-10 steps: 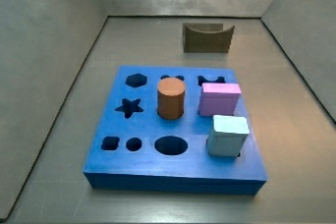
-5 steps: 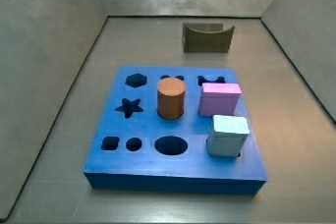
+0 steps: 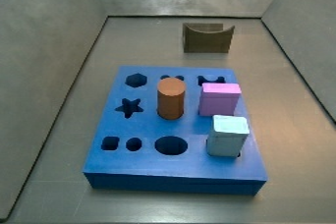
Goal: Pick up the 3 prong object. Move up. Move to above the board. Insert the 3 prong object.
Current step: Move to above the board, then insert the 3 prong object.
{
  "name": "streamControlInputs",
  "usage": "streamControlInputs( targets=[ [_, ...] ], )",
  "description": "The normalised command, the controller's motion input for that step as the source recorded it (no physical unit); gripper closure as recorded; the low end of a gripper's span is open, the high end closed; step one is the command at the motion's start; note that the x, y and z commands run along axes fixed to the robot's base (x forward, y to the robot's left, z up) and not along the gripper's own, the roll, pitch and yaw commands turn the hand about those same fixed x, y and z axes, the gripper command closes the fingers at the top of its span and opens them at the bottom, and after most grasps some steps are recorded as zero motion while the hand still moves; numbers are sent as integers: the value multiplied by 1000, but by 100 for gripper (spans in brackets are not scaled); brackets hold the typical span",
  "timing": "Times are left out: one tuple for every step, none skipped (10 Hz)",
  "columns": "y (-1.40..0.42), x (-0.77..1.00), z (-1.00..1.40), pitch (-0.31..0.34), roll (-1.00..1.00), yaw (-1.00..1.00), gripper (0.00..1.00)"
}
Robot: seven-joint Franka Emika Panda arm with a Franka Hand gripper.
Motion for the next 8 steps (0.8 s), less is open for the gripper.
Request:
streamControlInputs(
  targets=[
    [-1000,389,-49,32,5,9,100],
    [-1000,399,-45,32,-7,2,100],
    [-999,427,-50,34,10,9,100],
    [-791,364,-36,36,12,7,100],
    [-343,190,-3,39,27,10,100],
    [-246,132,7,37,34,8,100],
    [-11,0,-54,-17,0,0,100],
    [20,66,-14,0,-16,0,100]
  ],
)
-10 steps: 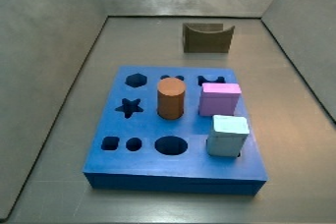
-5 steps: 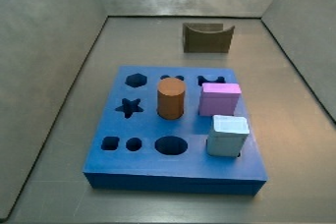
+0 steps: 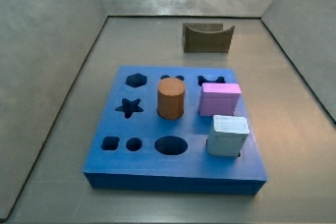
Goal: Pick up the 3 prong object. Move up. Move to above the board. Insert the 3 prong object.
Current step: Insert the 3 prong object.
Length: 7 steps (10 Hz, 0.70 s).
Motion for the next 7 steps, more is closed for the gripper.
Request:
streamControlInputs(
  targets=[
    [0,140,-774,-119,157,-63,100],
    [0,443,-886,-57,117,-711,100],
    [0,331,-746,0,83,-860,100],
    [0,280,-777,0,56,-906,100],
    [0,283,-780,0,20,-880,100],
    [386,86,-549,-100,-54,-574,100],
    [43,0,0,0,0,0,100]
  ],
)
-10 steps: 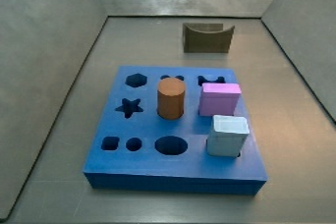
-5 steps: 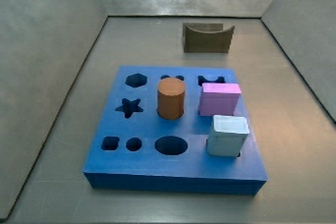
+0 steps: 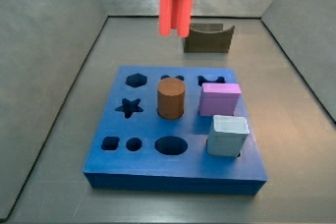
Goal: Pick up the 3 prong object. Move up. Move to above the board. Insert the 3 prong object.
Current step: Insert the 3 prong object.
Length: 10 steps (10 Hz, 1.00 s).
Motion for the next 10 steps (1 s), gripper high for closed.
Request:
streamControlInputs(
  targets=[
    [23,20,-46,0,11,0,100],
    [0,6,-277,-13,34,214,100],
    [0,0,-317,-60,0,171,100],
    [0,-46,-89,0,0,0,100],
    [0,0,-171,0,67,0,100],
    [0,0,-797,-141,-51,-951,100],
    [0,0,-774,-171,-10,-1000,100],
    [0,0,-774,-180,-19,-1000,100],
    [0,-34,-757,-187,-26,-1000,100],
    [0,0,-500,-236,-151,-900,100]
  ],
)
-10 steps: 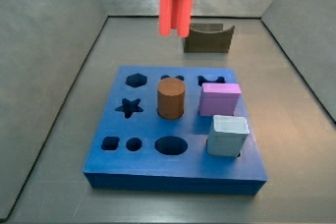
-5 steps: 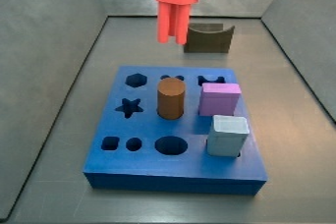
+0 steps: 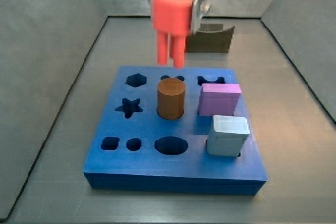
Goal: Pick up the 3 prong object. Move up. Move to above the board. Insert the 3 prong object.
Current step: Insert the 3 prong object.
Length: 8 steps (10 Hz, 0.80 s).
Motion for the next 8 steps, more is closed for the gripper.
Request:
streamControlInputs(
  targets=[
    [0,0,-489,-236,-153,-894,100],
    [0,0,-474,-213,-154,-897,100],
    [0,197,-291,-69,-149,-871,100],
    [134,257,-169,0,-24,-851,100],
    [186,226,-137,13,0,-809,100],
    [197,171,-120,39,1,-791,100],
    [126,80,-100,33,0,-860,100],
    [3,0,-71,14,0,-966,100]
  ],
)
